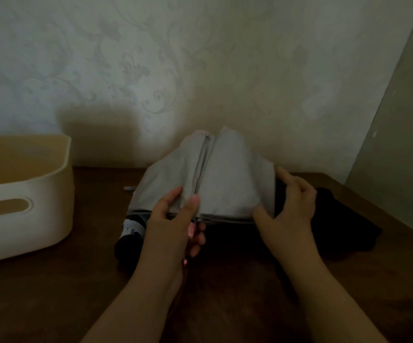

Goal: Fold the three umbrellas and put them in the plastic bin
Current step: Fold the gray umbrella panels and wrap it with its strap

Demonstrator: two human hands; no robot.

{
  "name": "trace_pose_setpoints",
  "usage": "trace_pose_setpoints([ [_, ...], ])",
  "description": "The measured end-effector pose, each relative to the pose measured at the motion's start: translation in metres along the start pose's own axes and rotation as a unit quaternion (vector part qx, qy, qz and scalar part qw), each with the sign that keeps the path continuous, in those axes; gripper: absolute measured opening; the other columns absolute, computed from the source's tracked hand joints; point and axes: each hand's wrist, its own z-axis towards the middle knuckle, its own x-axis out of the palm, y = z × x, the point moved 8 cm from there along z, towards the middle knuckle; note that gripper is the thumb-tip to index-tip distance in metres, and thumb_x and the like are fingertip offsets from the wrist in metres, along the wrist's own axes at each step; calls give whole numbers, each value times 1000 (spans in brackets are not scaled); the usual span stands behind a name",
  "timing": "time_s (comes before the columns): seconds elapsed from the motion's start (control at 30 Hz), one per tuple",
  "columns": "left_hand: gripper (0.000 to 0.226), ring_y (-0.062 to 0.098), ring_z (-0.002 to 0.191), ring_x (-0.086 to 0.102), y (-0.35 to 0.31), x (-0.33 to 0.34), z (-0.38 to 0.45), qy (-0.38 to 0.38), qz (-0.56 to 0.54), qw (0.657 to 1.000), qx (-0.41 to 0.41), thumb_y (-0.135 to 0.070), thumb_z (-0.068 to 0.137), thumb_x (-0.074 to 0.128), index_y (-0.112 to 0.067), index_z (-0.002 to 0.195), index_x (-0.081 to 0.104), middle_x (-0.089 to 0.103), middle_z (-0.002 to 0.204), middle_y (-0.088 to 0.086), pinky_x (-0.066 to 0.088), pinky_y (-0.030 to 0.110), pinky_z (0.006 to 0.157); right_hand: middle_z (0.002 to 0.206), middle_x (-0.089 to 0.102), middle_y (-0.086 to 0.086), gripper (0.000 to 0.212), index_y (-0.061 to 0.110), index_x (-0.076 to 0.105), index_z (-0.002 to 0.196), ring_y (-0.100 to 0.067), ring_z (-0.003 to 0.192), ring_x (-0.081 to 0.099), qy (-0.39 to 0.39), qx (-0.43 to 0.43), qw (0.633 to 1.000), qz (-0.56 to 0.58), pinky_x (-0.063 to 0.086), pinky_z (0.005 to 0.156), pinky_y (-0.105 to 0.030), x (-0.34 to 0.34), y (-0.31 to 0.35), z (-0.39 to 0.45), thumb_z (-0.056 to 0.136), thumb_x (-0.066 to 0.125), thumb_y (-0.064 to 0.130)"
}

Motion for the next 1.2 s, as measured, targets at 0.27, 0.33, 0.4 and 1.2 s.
trace_pose_setpoints([
  [0.27, 44, 16, 36, 47, 7, -1, 5, -2, -51, 999, -8, -9, 86, 60, -30, 123, 46, 56, 49, 6, 33, 18, 32, 138, 37, 14, 57, 43, 37, 138, 7, 108, 46, 79, 35, 991, 101, 46, 90, -14, 17, -15, 1, 90, 62, 23],
  [0.33, 43, 15, 36, 47, 6, 1, 4, 7, -57, 998, -3, -8, 87, 58, -30, 123, 46, 56, 50, 6, 34, 19, 32, 125, 51, 17, 44, 40, 46, 131, 11, 88, 57, 30, 58, 987, 147, 49, 64, -7, 12, -18, 2, 92, 57, 22],
  [0.4, 42, 15, 38, 48, 5, 4, 3, 19, -53, 998, 4, -10, 88, 57, -32, 122, 47, 55, 52, 5, 35, 21, 32, 112, 58, 16, 43, 38, 45, 132, 6, 80, 62, -15, 77, 984, 163, 48, 54, -10, 5, -23, 4, 92, 57, 26],
  [1.2, 39, 14, 48, 52, -12, -1, -7, -37, 100, 985, 138, -21, 93, 54, -56, 109, 52, 60, 70, 3, 43, 28, 42, 114, 67, 8, 35, 29, 57, 125, -7, 101, 65, 44, 108, 917, 381, 54, 85, -26, 20, -9, -5, 93, 57, 17],
])
